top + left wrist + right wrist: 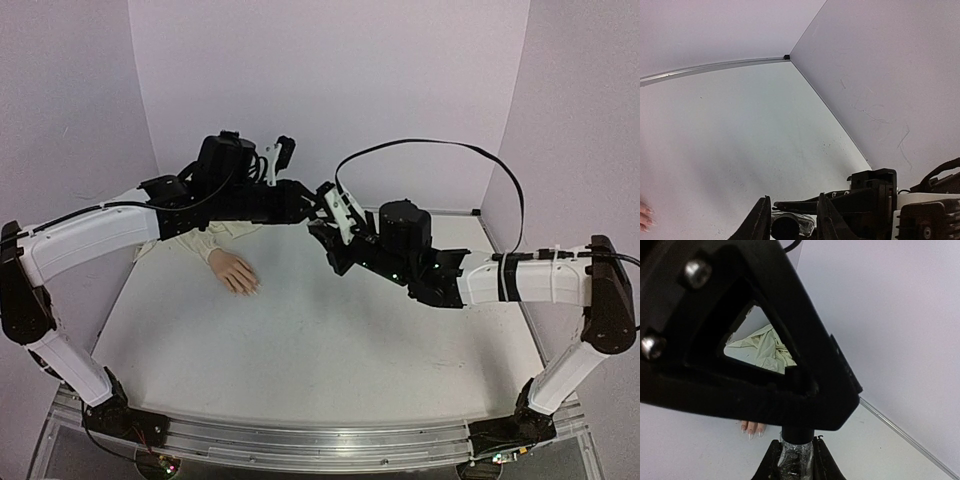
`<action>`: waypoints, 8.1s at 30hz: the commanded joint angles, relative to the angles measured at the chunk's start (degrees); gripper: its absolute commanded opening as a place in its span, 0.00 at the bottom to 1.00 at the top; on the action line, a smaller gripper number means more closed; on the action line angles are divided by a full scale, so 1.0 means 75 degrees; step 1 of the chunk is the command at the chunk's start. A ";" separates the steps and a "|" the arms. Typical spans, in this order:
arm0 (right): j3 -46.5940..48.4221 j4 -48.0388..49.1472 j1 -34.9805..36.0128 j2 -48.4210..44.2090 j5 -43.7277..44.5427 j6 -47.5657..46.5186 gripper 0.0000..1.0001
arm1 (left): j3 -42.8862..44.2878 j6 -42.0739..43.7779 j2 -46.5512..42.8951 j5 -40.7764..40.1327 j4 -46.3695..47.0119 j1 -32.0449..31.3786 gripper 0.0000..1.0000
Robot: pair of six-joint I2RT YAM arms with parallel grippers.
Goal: Paint the nails
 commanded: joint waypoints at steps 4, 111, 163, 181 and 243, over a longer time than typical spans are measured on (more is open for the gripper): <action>0.0425 0.0430 0.0066 -0.0033 0.0148 -0.0092 0.00 | 0.0474 0.0087 0.0105 -0.0103 0.0055 -0.0025 0.23; -0.0413 0.1411 -0.1415 -0.1527 -0.8061 0.2635 0.00 | -0.1543 0.3332 -0.1123 0.6591 0.1385 0.0325 0.11; 0.0581 -0.0324 -0.0602 -0.0701 -0.5454 0.1144 0.00 | -0.0485 0.1938 0.0263 0.6327 0.1532 0.0320 0.00; -0.0158 -0.0243 -0.1016 -0.1384 -0.6746 0.1387 0.00 | -0.1291 0.2476 -0.1186 0.6846 0.1516 0.0945 0.64; 0.0286 0.2222 -0.1257 -0.0533 -1.0420 0.3829 0.00 | -0.1312 0.2367 -0.0649 0.8721 0.3124 0.0232 0.00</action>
